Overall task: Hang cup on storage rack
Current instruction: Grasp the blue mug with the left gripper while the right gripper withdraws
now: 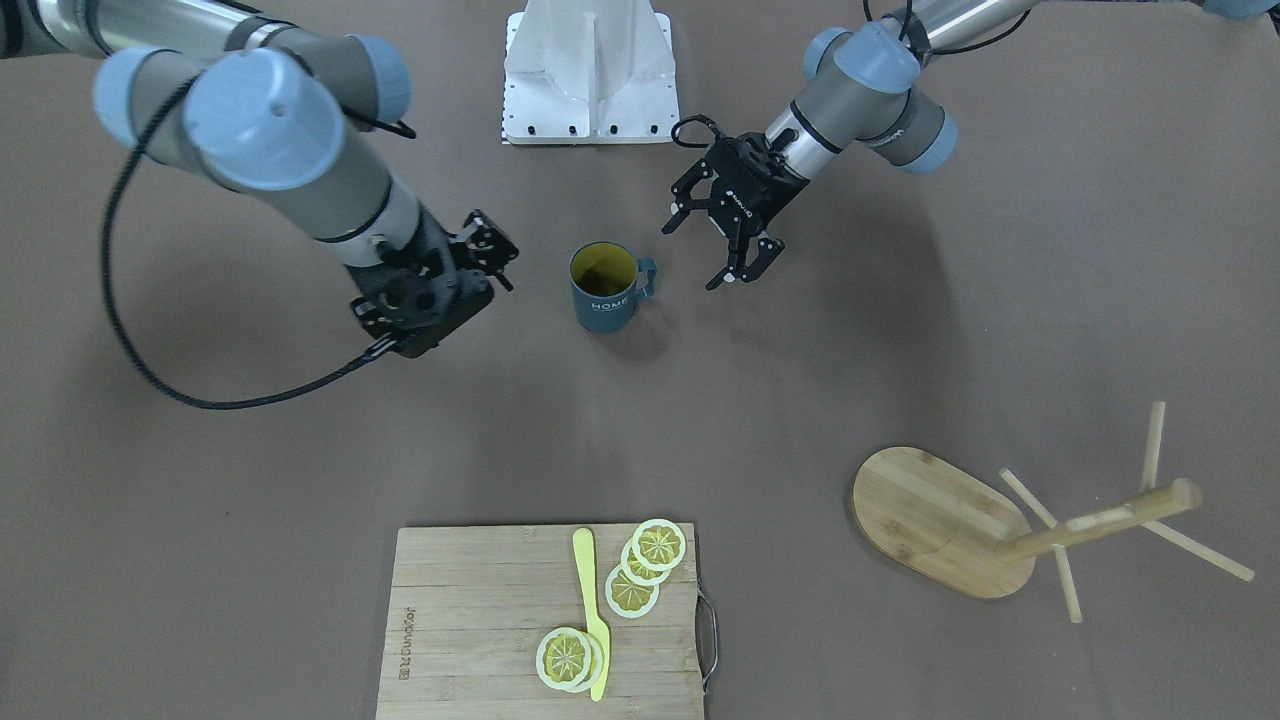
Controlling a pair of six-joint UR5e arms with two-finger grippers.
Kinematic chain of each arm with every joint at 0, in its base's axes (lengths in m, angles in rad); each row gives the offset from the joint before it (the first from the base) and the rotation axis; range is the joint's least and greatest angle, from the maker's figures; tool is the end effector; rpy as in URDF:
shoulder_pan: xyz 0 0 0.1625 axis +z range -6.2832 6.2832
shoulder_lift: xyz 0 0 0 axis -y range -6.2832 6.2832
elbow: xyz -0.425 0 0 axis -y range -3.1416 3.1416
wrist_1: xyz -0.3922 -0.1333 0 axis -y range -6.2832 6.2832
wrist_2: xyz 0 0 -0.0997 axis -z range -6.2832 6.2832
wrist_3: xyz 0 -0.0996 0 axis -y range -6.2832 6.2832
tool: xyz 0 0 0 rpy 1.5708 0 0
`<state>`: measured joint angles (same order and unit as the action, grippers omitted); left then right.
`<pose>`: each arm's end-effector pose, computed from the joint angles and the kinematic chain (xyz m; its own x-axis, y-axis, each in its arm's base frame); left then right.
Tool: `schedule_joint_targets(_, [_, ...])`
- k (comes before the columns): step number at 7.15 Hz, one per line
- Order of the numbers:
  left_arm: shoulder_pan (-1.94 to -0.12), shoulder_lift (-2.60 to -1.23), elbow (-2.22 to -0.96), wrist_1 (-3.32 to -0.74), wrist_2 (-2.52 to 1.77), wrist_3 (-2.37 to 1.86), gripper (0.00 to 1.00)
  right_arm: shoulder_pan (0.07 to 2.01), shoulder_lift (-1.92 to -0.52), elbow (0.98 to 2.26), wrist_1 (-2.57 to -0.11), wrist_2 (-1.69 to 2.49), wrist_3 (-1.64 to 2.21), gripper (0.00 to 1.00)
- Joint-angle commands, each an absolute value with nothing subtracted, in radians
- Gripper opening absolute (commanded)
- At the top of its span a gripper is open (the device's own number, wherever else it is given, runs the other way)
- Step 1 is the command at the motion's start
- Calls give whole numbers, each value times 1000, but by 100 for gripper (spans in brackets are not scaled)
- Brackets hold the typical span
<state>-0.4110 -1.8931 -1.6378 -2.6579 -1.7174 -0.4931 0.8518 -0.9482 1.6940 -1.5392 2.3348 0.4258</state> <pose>0.5071 -0.3506 0.3268 0.2716 0.8322 -0.4834 0.0479 0.4900 0.8704 -0.3845 -0.5371 0.2230 0.3977 -0.5441 0.7388 0.3351 0.8357 0.4351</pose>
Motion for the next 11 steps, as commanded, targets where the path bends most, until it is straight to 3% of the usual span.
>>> schedule_joint_targets(1, [-411,-1959,-1491,-2792,-1769,-489,91,1016,-1098,1736,-1540,2440,229,100])
schedule_joint_targets(3, [-414,-1983,-1465,-2789,-1764,-359,84,1080,-1181,1730,-1542,2456,77,100])
schedule_joint_targets(6, [-428,-2017,-1434,-2789,-1764,-351,75,1091,-1200,1727,-1539,2454,75,100])
schedule_joint_targets(7, [-428,-2017,-1434,-2789,-1769,-357,65,1100,-1201,1727,-1539,2456,75,100])
schedule_joint_targets(8, [-428,-2017,-1434,-2789,-1785,-363,42,1098,-1200,1727,-1539,2454,75,100])
schedule_joint_targets(9, [-428,-2014,-1434,-2787,-1807,-367,13,1101,-1200,1726,-1539,2454,75,100])
schedule_joint_targets(10, [-429,-2008,-1440,-2777,-1807,-383,0,1103,-1200,1726,-1539,2454,75,100])
schedule_joint_targets(11, [-440,-2005,-1460,-2770,-1847,-467,0,1114,-1200,1726,-1542,2456,75,100])
